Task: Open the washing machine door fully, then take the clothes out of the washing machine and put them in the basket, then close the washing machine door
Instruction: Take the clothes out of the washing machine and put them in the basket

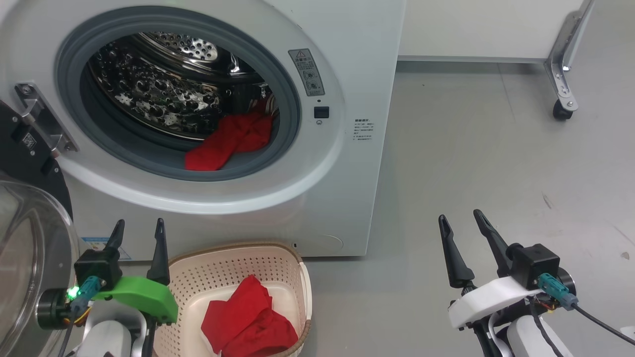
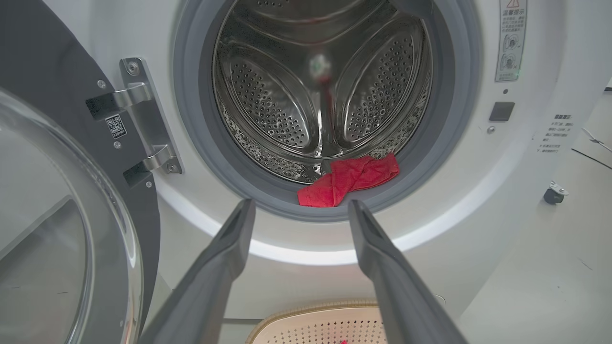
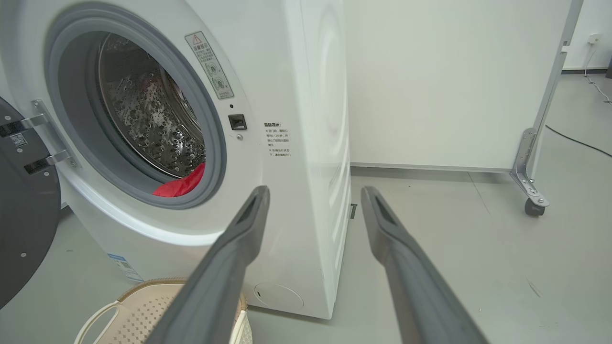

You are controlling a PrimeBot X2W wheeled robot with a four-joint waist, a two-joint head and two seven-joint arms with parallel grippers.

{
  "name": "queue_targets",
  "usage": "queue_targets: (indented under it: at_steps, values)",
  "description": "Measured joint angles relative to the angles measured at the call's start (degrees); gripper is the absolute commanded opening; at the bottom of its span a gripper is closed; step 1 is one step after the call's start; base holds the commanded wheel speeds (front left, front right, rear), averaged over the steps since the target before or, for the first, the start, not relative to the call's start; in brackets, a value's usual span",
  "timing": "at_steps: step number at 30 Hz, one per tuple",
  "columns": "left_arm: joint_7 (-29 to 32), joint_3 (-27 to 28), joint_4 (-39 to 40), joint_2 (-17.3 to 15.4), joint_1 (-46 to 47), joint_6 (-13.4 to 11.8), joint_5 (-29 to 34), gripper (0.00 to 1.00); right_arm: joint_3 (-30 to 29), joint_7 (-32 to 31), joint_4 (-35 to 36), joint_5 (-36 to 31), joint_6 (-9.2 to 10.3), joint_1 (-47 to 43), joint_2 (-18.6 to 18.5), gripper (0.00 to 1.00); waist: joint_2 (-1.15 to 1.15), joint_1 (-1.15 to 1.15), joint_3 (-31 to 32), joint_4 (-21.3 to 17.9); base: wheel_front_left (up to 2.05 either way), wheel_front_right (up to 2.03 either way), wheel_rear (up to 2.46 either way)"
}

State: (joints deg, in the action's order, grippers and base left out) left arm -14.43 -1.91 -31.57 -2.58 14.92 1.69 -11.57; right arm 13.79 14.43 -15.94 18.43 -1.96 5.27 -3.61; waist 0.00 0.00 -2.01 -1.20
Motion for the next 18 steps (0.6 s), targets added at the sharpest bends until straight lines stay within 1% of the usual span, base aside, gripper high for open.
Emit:
queue_targets:
  at_steps: [6, 8, 18]
  values:
    - [-0.01, 0.53, 2.96, 0.04, -3.71, -0.40, -0.46, 1.00, 0.19, 0.00, 0.10, 0.01, -0.03, -1.11, 0.03, 1.00, 0.00, 0.00, 1.18, 0.00, 0.00, 0.00, 0.00]
    - [0.00, 0.49, 3.61, 0.08, -4.54, -0.40, -0.52, 1.00, 0.19, 0.00, 0.14, 0.02, -0.43, -1.13, 0.04, 1.00, 0.00, 0.00, 1.28, -0.13, 0.00, 0.00, 0.00]
    - [-0.01, -0.43, 6.50, 0.15, -6.77, -0.40, -0.51, 1.00, 0.18, 0.01, 0.77, 0.02, -0.43, -1.14, 0.05, 1.00, 0.00, 0.00, 1.41, -0.68, 0.00, 0.00, 0.00]
